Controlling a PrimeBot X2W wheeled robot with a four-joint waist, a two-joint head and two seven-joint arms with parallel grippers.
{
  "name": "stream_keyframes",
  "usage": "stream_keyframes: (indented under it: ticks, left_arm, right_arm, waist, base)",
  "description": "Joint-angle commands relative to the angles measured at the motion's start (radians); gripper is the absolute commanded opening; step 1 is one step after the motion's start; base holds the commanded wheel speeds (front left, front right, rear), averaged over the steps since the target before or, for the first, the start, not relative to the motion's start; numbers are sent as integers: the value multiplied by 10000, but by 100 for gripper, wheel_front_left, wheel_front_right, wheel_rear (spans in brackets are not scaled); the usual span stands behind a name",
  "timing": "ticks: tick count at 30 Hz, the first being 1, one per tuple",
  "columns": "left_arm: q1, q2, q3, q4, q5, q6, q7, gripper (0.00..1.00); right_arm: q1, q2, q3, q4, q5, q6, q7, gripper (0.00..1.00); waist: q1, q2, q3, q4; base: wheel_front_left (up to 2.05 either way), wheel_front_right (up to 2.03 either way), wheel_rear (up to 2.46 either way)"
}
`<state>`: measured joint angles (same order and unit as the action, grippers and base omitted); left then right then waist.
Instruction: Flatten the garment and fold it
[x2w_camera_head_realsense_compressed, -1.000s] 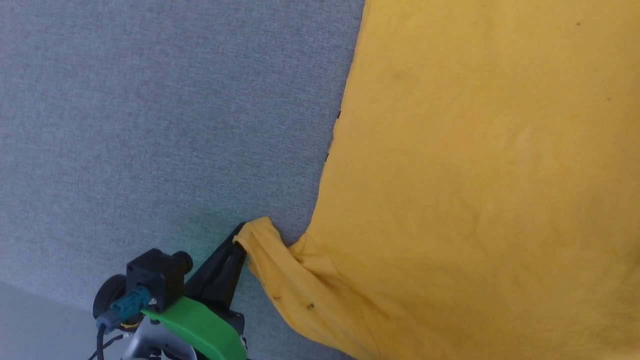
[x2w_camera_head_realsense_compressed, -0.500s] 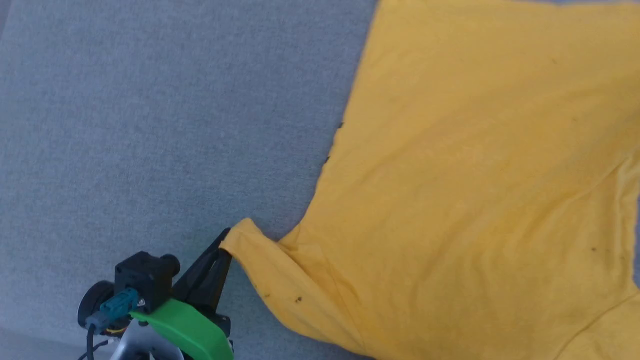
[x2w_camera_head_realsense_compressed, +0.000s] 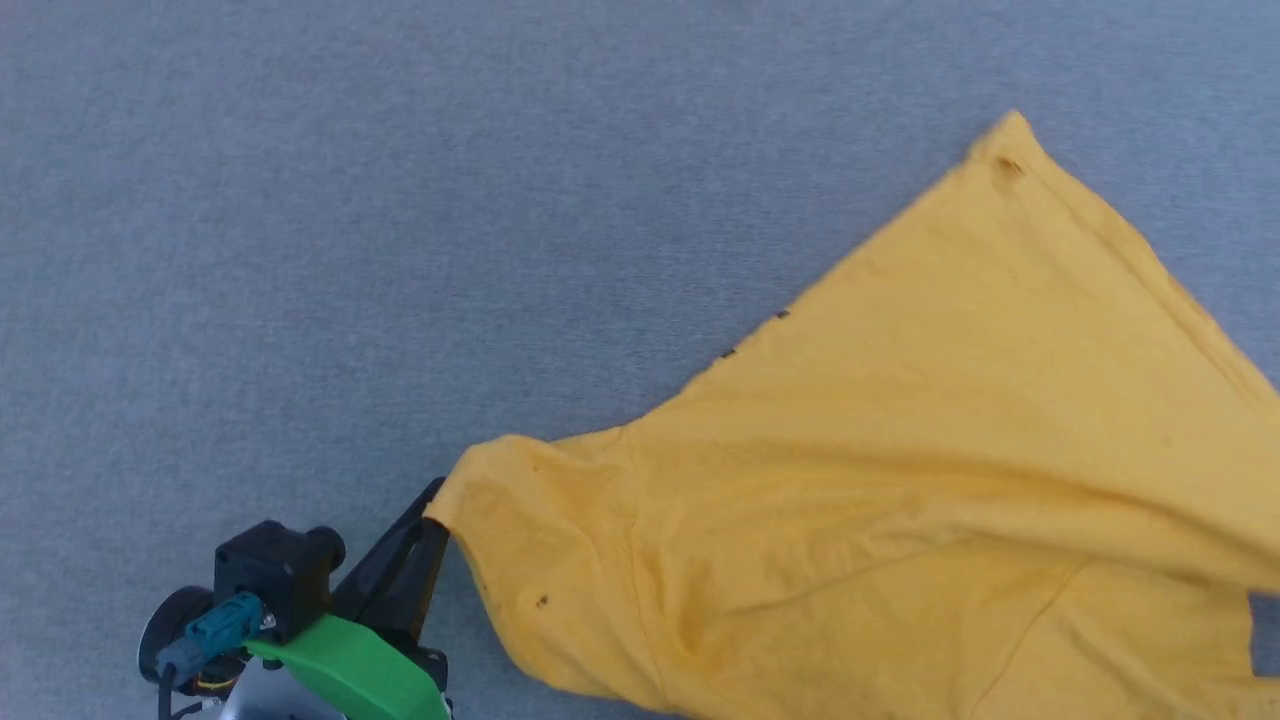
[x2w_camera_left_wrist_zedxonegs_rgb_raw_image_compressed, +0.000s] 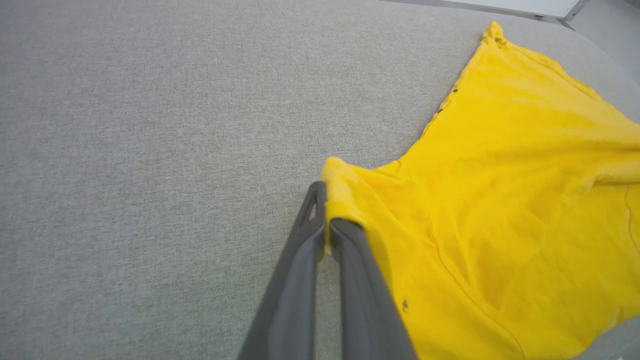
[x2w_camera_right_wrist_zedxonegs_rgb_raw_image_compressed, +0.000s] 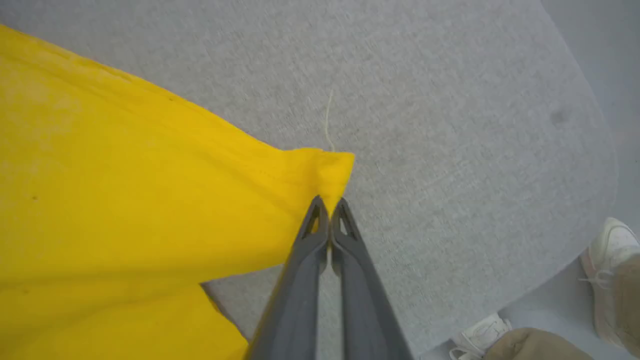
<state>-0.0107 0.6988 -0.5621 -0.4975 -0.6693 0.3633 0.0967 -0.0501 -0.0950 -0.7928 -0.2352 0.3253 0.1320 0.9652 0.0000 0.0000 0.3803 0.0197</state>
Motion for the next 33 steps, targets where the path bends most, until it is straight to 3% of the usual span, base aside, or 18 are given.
stream_keyframes:
  ticks: [1, 8, 9, 10, 14, 19, 22, 26, 33]
  left_arm:
    - [86, 71, 44, -24, -85, 81, 23, 0]
    - [147, 45, 51, -9, -179, 88, 0, 0]
    - [140, 43, 45, -2, -185, 78, 1, 0]
    - [131, 41, 40, 12, -190, 70, 3, 0]
    - [143, 14, 22, 35, -231, 64, 2, 0]
    - [213, -62, -4, -39, -238, 96, -99, 0]
    - [105, -144, -76, -76, -189, 32, -141, 0]
    - [-176, -276, -184, -57, -99, -89, -155, 0]
    - [-780, -594, -418, 133, 58, -334, -145, 0]
  right_arm:
    - [391, 154, -10, -9, 45, -13, 73, 0]
    - [1333, 439, 456, 978, 486, -13, -752, 0]
    - [1291, 441, 585, 1069, 519, -13, -960, 11]
    - [1196, 442, 671, 1097, 507, -13, -1262, 100]
    - [762, 264, 1358, 255, 499, -13, -1640, 100]
    - [-649, -536, 2144, -1647, 681, -13, -706, 100]
    - [-1687, -1021, 2821, -1998, 437, -13, -382, 100]
    - [-3189, -1411, 3945, -1295, -57, -13, -179, 100]
    - [-5046, -1855, 5288, 1235, -1063, -13, -89, 100]
  waist:
    - [0, 0, -222, -247]
    - [0, 0, -474, -398]
    - [0, 0, -523, -405]
    - [0, 0, -589, -409]
    - [0, 0, -817, -357]
    - [0, 0, -791, -180]
    - [0, 0, -538, 34]
    - [0, 0, -27, 359]
    - [0, 0, 861, 991]
  base:
    - [0, 0, 0]
    - [0, 0, 0]
    - [0, 0, 0]
    - [0, 0, 0]
    - [0, 0, 0]
    - [0, 0, 0]
    - [0, 0, 0]
    - [0, 0, 0]
    - [0, 0, 0]
